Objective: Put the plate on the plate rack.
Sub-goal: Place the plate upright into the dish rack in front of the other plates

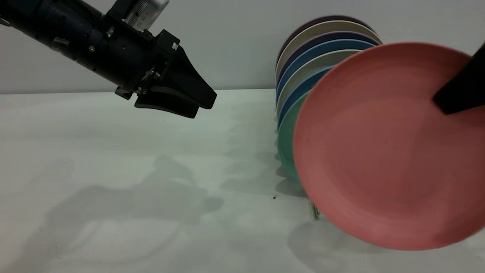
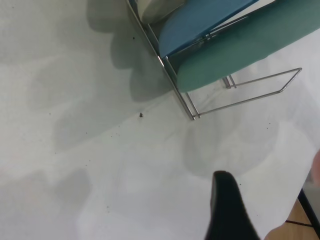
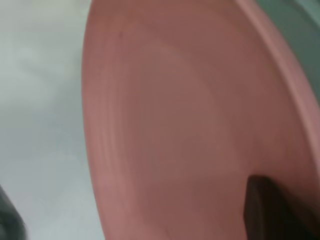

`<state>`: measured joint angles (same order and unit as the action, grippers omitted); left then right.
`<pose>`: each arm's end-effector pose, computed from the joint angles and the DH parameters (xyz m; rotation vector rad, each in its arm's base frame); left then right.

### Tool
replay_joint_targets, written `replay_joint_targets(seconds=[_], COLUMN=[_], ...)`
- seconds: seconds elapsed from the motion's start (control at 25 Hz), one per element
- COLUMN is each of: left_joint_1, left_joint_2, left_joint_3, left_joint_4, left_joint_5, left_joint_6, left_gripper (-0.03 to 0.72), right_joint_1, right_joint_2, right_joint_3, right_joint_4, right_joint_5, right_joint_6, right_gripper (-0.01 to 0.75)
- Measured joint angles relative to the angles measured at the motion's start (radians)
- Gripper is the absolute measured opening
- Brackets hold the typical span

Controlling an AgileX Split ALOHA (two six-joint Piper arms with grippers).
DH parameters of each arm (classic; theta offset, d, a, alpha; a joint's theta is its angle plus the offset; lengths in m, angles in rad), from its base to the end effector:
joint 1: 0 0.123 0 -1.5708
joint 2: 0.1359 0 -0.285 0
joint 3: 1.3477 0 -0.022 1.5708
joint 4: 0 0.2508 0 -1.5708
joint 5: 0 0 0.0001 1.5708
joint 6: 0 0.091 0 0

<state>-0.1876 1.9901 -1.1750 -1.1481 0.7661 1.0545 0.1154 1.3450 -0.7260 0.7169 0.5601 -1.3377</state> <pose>0.3663 -0.1282 0.1518 0.5105 2.5288 -0.9580 0.2443 0.0604 0.2281 -1.1046 2.2075 0.2059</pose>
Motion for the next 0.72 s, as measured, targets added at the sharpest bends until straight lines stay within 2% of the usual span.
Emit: replay_joint_targets(seconds=[0.16, 0.4, 0.72], left_joint_1=[0.001, 0.004, 0.006], left_joint_2=[0.0, 0.0, 0.0], left_joint_3=[0.0, 0.0, 0.0], left_joint_4=[-0.001, -0.003, -0.003], left_joint_5=[-0.007, -0.012, -0.025], left_joint_6=[0.0, -0.001, -0.001], left_gripper=[0.474, 0.474, 0.47], right_joint_1=[0.076, 0.205, 0.223], right_joint_2=[-0.039, -0.044, -0.044], right_joint_3=[-0.002, -0.002, -0.066], right_joint_4=[-0.105, -0.199, -0.279], right_joint_5=[-0.059, -0.204, -0.205], right_joint_6=[0.0, 0.0, 0.001], right_gripper=[0.081, 0.08, 0.081])
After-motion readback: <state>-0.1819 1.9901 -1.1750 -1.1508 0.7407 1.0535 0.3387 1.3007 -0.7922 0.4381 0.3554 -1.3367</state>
